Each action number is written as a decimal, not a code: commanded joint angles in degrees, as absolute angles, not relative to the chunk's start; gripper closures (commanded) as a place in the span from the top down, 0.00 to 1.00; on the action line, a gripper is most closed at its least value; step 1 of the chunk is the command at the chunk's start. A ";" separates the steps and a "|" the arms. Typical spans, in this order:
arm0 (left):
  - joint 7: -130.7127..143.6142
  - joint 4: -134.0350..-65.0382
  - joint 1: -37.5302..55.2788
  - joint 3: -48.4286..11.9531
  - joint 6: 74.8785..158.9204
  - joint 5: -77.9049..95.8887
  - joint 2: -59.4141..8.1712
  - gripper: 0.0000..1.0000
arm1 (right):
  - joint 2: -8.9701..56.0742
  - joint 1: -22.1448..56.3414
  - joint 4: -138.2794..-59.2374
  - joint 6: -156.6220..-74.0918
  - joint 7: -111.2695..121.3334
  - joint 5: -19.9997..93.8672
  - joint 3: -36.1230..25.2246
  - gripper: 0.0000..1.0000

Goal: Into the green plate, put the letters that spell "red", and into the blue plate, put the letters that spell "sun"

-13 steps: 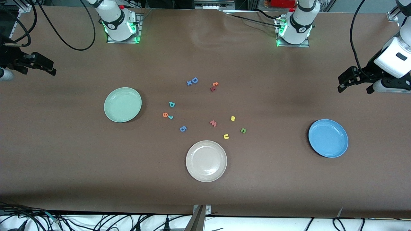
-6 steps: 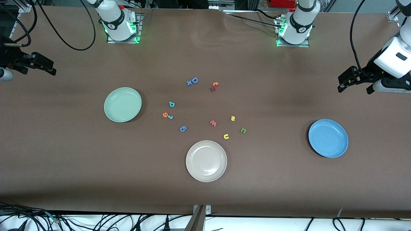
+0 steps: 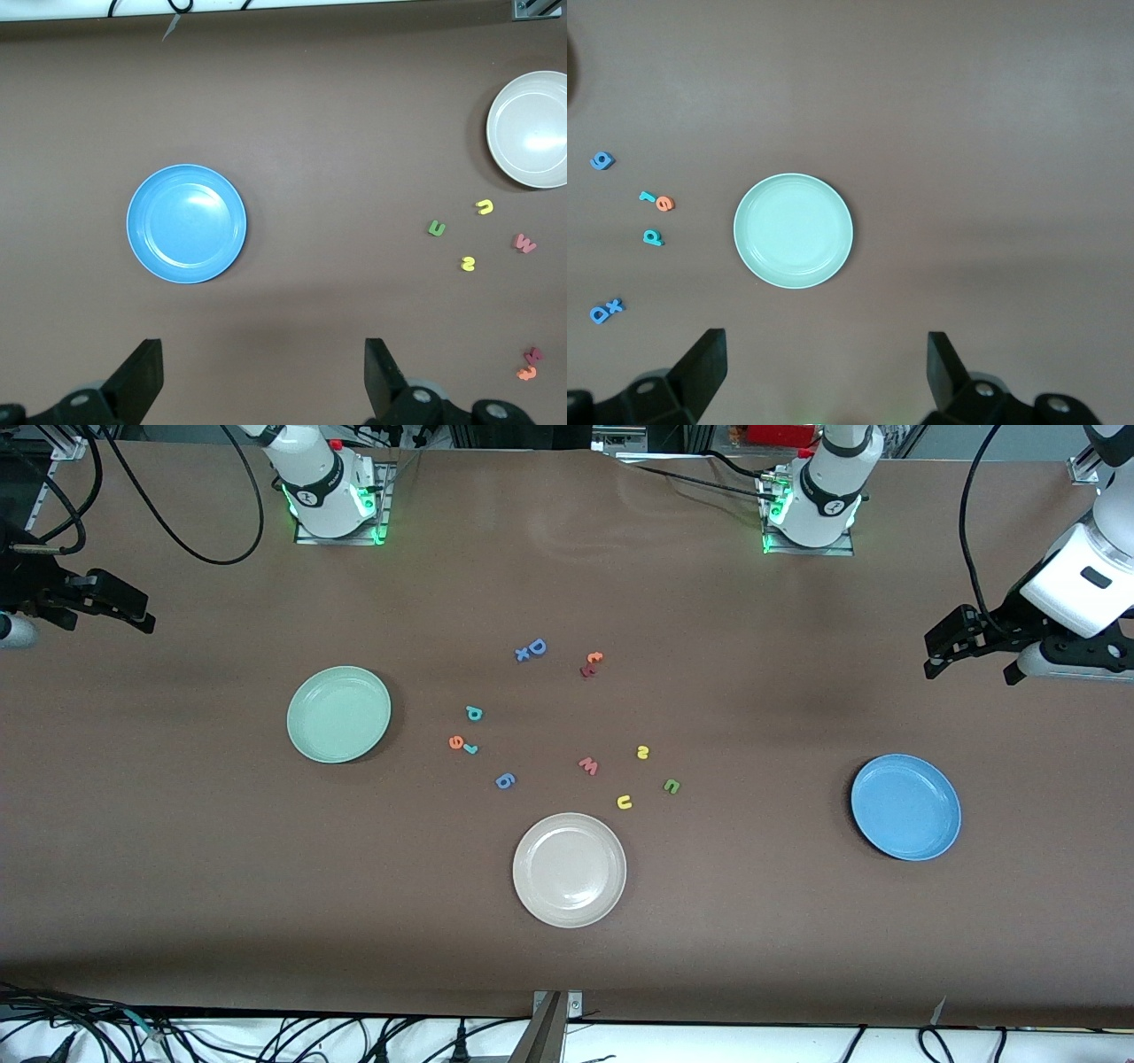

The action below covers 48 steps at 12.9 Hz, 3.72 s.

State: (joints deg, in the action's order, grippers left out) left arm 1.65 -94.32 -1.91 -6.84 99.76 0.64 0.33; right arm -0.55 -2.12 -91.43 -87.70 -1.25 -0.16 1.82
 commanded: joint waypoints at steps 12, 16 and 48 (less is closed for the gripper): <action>1.67 -92.46 -1.76 -6.68 98.70 2.37 -0.53 1.00 | -0.18 -2.37 -90.09 -86.31 -0.97 0.79 1.76 1.00; 1.67 -92.46 -1.85 -6.68 98.70 2.37 -0.53 1.00 | -0.18 -2.37 -90.09 -86.31 -0.97 0.79 1.76 1.00; 5.18 -109.42 1.92 -9.32 120.49 8.17 -3.33 1.00 | 28.21 21.87 -91.75 -109.33 -31.23 0.27 2.64 1.00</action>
